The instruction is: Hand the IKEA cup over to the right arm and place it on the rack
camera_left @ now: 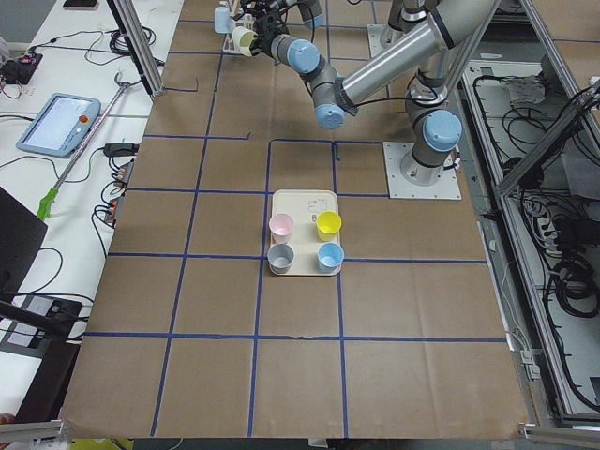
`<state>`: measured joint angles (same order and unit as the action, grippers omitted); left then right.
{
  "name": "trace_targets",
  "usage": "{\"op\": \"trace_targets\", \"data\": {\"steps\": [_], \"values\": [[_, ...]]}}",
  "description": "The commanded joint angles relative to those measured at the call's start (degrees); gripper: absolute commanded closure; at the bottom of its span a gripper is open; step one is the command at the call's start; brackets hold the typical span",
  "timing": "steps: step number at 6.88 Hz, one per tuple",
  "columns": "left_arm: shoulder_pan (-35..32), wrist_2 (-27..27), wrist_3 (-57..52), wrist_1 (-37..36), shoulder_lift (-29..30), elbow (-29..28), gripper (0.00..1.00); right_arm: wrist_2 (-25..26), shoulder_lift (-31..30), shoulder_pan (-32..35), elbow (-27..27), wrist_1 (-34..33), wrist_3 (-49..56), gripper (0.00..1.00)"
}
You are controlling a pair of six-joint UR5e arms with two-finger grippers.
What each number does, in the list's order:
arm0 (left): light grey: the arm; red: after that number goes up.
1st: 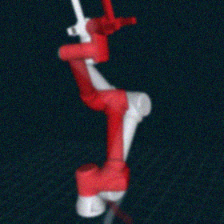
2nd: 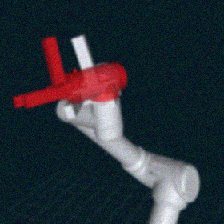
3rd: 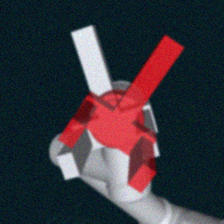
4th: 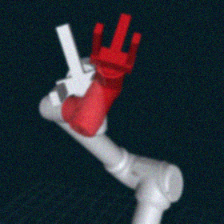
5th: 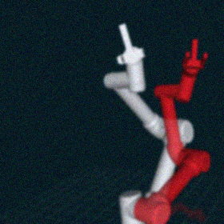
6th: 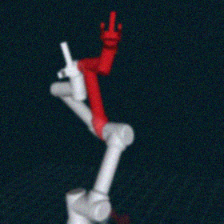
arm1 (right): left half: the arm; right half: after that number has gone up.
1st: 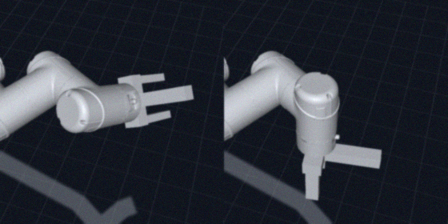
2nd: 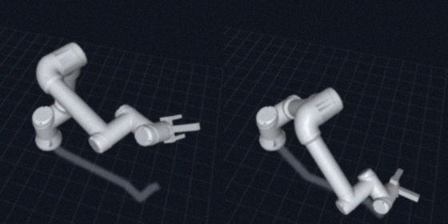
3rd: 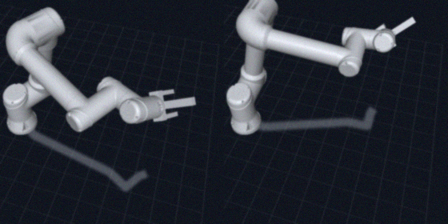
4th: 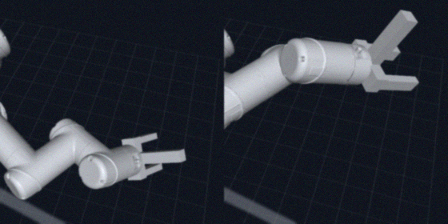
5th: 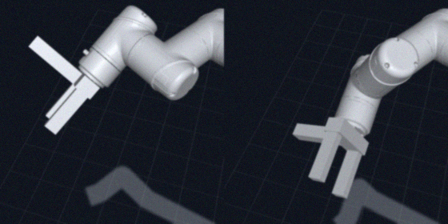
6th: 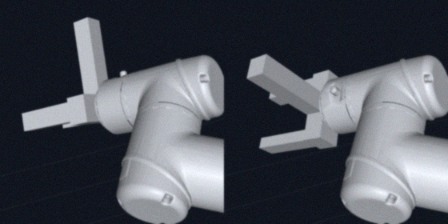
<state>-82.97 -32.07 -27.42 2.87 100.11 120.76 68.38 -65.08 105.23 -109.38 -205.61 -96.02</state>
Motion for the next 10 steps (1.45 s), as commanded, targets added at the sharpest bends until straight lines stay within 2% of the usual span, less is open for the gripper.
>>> {"op": "trace_targets", "data": {"steps": [1,9,10], "values": [[0.0,0.08,0.0,-0.06,0.09,0.01,0.97,-0.01,0.39,0.32,0.04,0.03,-0.39,0.02],[0.0,0.08,1.76,-0.32,0.09,0.01,0.96,0.17,2.41,1.99,3.03,0.12,-2.68,0.02],[0.0,0.08,1.76,-0.32,0.09,-0.08,0.96,0.17,2.41,1.99,3.03,0.12,-2.68,0.06]]}}
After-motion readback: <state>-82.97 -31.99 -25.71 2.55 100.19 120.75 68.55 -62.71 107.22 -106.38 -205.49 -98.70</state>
